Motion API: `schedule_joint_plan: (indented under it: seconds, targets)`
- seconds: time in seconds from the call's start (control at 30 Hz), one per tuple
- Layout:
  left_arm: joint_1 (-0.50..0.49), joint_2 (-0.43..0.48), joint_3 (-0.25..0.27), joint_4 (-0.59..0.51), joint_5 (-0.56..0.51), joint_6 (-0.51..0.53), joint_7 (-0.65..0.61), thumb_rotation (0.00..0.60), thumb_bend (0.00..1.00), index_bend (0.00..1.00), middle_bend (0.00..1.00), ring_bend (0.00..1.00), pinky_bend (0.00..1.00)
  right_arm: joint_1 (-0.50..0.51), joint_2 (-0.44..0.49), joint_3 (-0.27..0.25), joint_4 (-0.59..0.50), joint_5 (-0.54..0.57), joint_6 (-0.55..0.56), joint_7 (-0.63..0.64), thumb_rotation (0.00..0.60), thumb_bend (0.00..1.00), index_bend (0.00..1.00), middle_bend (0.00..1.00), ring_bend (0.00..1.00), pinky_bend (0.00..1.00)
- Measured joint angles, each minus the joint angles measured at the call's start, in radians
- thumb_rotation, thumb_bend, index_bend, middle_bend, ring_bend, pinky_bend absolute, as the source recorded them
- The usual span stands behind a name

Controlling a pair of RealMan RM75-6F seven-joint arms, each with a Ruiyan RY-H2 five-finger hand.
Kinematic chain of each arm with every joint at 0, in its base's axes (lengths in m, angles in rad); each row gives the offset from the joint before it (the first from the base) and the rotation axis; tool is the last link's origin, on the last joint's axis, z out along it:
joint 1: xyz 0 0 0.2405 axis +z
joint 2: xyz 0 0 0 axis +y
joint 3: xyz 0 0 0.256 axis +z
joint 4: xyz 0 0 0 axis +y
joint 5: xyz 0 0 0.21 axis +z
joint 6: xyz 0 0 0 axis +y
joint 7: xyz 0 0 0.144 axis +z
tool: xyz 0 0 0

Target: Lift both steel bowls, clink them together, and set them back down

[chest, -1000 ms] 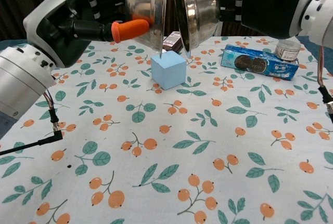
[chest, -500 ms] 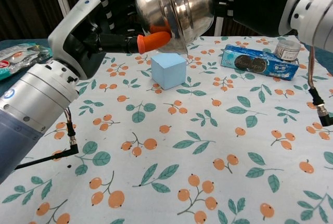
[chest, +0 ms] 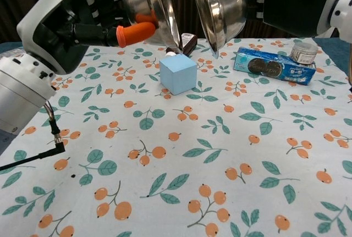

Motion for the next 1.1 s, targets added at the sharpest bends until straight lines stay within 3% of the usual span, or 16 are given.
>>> schedule_joint_plan:
  seconds: [0.63,1.1]
  targets:
    - [-0.045,-0.105,0.013,0.065,0.011,-0.036,0.019,0.600,0.04,0.37,0.22,0.22,0.37,0.019,-0.024,-0.009,-0.038,0.003,-0.028,-0.053,0.600,0.16,0.50,0.33,0.46,0.50]
    - [-0.023,-0.033,0.008,0.046,0.024,0.022,0.022,0.600,0.04,0.37,0.22,0.22,0.37,-0.006,0.031,-0.001,-0.018,-0.013,-0.022,0.010,0.600,0.16,0.50,0.33,0.46,0.50]
